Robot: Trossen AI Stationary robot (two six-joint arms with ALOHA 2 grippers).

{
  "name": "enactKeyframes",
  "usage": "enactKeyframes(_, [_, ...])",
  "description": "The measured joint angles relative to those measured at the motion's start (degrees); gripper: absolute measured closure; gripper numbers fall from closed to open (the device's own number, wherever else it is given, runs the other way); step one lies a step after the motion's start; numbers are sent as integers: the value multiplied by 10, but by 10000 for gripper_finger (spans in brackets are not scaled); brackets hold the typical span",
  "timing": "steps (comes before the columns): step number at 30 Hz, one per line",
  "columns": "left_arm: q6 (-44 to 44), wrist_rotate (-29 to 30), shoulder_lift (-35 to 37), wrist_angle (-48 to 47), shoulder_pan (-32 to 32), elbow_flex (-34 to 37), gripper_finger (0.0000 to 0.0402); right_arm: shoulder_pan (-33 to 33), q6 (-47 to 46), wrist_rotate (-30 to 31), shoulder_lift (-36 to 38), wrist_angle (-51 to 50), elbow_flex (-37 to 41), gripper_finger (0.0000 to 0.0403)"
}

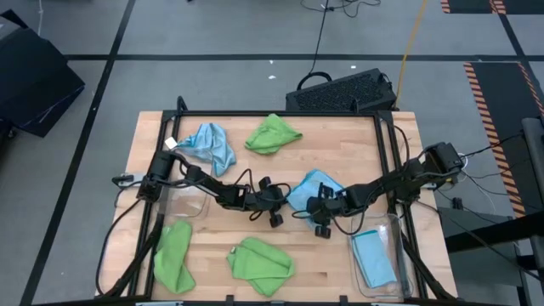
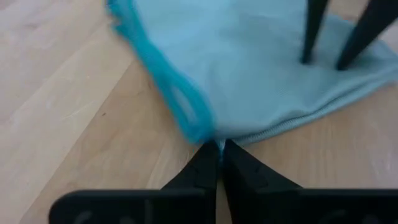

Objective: Sort microfiber towel by color & place in baskets
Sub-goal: Fold the right blue microfiber towel

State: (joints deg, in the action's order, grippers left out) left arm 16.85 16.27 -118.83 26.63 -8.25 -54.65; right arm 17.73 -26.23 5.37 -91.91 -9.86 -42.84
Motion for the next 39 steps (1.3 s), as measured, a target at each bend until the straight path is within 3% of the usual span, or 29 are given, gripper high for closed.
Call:
enactKeyframes(8, [30,-1,0,-6,-1,0,385,42,6,-27,0,-7,3,308])
enactKeyframes(20, [32,-14,6,-1,0,1,393,50,-1,-17,35,-14,8,308])
enactKeyframes(26, [11,-3,29,-20,-2,2,348,50,2,14,51,3,7,308])
enactKeyframes(33, [-48,30,122,-133,-3,2,294,44,-9,80,63,4,6,308])
enactKeyframes(39, [-74,36,193,-142,-4,1,271,-24,-31,94,111,-37,5,308])
